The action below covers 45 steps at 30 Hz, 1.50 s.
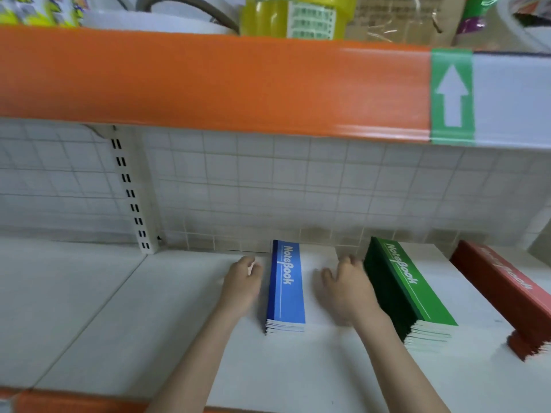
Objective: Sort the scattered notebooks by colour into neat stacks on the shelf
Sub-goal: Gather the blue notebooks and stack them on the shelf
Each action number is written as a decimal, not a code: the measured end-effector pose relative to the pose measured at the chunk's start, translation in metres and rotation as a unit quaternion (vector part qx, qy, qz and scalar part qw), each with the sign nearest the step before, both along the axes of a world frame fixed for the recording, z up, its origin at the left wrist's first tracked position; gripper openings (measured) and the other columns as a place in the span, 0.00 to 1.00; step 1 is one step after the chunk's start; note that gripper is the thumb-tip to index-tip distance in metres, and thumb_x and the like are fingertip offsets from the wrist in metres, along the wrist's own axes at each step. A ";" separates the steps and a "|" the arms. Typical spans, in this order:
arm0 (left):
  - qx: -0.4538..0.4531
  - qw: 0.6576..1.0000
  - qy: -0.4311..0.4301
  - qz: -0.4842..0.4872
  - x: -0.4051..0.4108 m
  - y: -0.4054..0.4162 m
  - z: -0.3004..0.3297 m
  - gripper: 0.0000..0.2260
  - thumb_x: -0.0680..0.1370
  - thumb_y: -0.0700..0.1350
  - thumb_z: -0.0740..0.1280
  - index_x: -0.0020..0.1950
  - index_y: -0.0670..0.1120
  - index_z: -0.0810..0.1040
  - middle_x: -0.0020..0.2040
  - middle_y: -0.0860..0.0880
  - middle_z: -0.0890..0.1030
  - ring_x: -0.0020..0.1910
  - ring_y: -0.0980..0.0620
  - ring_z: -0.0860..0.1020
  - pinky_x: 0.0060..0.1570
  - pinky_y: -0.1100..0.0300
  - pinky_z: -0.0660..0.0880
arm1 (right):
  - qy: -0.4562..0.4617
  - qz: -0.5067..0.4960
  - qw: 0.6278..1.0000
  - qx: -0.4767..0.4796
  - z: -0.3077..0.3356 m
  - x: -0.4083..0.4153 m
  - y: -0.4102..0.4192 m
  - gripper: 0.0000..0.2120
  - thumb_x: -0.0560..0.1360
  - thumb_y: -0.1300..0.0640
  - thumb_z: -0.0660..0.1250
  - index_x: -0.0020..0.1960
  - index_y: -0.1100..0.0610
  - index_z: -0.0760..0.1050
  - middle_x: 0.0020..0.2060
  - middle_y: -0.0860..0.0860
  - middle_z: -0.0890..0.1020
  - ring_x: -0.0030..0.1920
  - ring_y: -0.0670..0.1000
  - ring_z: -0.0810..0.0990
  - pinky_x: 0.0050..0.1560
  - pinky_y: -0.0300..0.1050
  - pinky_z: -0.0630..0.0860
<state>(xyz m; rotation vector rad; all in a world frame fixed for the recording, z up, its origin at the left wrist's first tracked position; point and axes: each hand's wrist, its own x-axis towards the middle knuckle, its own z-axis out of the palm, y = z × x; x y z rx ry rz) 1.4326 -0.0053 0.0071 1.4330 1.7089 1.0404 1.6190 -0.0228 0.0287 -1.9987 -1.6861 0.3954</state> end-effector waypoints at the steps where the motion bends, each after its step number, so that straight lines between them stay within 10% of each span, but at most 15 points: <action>1: 0.010 0.999 0.032 -0.006 -0.010 -0.002 0.002 0.18 0.81 0.44 0.59 0.70 0.41 0.69 0.69 0.43 0.71 0.67 0.46 0.71 0.65 0.58 0.65 | -0.018 0.009 1.000 0.012 0.004 -0.008 -0.001 0.25 0.80 0.53 0.57 0.71 0.65 0.60 0.71 0.62 0.62 0.68 0.60 0.66 0.64 0.47 0.66; 8: -0.011 0.983 0.180 -0.025 -0.088 -0.036 0.011 0.20 0.81 0.46 0.59 0.73 0.44 0.63 0.70 0.44 0.68 0.68 0.47 0.69 0.65 0.58 0.65 | -0.070 0.154 0.985 0.038 0.007 -0.100 0.004 0.11 0.77 0.58 0.58 0.57 0.60 0.72 0.66 0.57 0.68 0.65 0.59 0.69 0.63 0.47 0.66; 19: -0.036 0.944 0.316 0.092 -0.247 -0.097 0.021 0.19 0.81 0.49 0.57 0.72 0.47 0.64 0.67 0.46 0.69 0.65 0.47 0.69 0.63 0.49 0.70 | -0.050 0.355 0.933 0.011 -0.001 -0.278 -0.018 0.21 0.80 0.54 0.57 0.72 0.55 0.64 0.75 0.53 0.60 0.75 0.49 0.56 0.74 0.49 0.41; 45: -0.146 0.899 0.305 0.279 -0.580 -0.243 0.004 0.20 0.81 0.50 0.58 0.72 0.48 0.65 0.70 0.46 0.68 0.62 0.46 0.74 0.60 0.48 0.72 | 0.011 0.555 0.832 -0.012 0.002 -0.656 -0.111 0.14 0.79 0.54 0.57 0.62 0.55 0.72 0.60 0.50 0.75 0.62 0.51 0.73 0.69 0.56 0.63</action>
